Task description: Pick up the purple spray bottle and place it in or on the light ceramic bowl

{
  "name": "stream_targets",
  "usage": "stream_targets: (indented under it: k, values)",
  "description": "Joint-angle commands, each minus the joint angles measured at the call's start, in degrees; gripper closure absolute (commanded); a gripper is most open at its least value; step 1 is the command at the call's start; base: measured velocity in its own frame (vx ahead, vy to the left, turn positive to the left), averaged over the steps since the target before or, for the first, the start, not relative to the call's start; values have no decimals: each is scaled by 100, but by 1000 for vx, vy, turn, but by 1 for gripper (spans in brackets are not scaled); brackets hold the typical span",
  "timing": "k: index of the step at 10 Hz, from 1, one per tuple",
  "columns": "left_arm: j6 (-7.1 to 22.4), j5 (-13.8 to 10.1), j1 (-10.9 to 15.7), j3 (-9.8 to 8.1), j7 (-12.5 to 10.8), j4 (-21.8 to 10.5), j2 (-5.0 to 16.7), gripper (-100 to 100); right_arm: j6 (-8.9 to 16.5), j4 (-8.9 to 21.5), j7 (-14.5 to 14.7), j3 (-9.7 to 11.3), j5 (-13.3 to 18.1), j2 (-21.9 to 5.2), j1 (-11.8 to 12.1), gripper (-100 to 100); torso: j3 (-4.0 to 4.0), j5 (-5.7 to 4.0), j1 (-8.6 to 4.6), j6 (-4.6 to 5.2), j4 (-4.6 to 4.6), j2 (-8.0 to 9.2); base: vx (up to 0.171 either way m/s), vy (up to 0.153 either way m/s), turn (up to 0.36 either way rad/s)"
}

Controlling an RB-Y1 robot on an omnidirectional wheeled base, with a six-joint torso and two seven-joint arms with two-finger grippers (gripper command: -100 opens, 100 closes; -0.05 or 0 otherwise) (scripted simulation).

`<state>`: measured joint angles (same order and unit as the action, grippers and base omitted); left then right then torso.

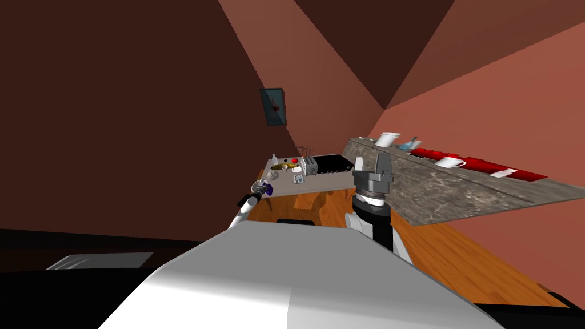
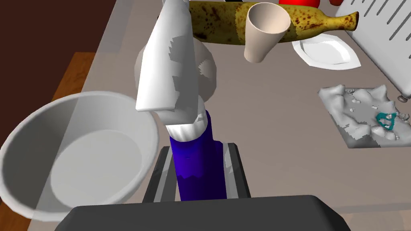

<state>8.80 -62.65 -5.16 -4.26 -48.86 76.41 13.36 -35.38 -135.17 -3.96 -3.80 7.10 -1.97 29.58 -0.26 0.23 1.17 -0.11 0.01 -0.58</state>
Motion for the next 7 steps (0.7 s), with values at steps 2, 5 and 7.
stream_targets:
  k: [2,5,7]
  values:
    - [-42,263,-54,-158,-22,114,17,100,0,0,0,0,0,0,-1,0,5,0,-21,7,1,11,116,130,41]
    - [-192,429,-179,-228,-6,246,174,100,0,0,0,1,0,1,-1,0,9,-14,-58,7,2,19,128,113,55]
    - [-168,383,-164,-215,-17,236,148,-100,0,0,0,1,0,1,-2,0,19,-18,-82,9,3,39,35,38,7]
